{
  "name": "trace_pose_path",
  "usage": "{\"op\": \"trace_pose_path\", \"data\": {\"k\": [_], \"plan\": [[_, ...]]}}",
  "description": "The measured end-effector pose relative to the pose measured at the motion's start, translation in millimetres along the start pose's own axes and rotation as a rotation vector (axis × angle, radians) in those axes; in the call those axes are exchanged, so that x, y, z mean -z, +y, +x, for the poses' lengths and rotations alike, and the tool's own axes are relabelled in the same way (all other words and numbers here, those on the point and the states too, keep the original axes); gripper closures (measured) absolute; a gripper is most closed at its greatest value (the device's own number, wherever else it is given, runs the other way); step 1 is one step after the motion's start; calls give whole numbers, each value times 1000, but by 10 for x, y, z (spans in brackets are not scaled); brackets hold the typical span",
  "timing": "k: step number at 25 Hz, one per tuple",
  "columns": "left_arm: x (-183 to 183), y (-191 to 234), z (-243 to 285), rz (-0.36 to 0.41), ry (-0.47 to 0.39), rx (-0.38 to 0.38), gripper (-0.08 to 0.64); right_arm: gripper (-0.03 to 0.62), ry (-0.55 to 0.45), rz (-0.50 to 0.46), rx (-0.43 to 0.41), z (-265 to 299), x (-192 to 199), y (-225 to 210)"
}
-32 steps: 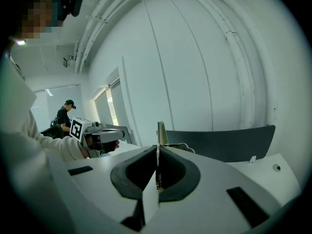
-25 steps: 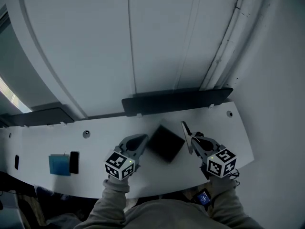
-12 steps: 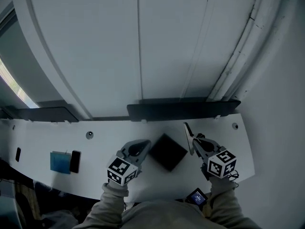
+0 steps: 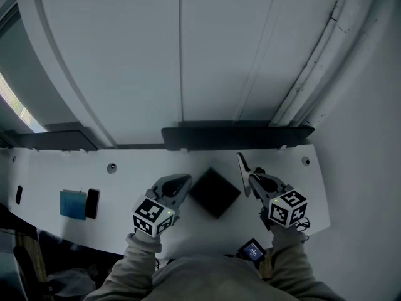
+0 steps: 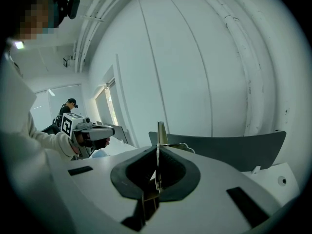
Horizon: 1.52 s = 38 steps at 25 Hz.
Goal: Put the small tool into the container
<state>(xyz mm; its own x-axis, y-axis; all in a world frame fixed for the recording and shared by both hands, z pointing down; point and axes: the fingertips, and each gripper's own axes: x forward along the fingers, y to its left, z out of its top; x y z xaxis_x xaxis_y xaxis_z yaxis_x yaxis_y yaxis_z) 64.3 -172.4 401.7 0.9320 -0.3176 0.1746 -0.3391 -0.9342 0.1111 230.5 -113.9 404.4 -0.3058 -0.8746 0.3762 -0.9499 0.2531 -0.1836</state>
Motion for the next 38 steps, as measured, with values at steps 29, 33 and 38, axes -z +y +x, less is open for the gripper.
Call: {"op": "trace_pose_path", "data": {"k": [29, 33, 38], "plan": [[235, -261, -18, -78, -5, 101, 558, 571, 84, -31, -24, 24, 291, 64], [246, -237, -39, -79, -5, 95, 558, 571, 100, -41, -35, 112, 316, 60], [321, -181, -67, -93, 1, 85, 558, 571, 123, -44, -52, 256, 356, 48]]}}
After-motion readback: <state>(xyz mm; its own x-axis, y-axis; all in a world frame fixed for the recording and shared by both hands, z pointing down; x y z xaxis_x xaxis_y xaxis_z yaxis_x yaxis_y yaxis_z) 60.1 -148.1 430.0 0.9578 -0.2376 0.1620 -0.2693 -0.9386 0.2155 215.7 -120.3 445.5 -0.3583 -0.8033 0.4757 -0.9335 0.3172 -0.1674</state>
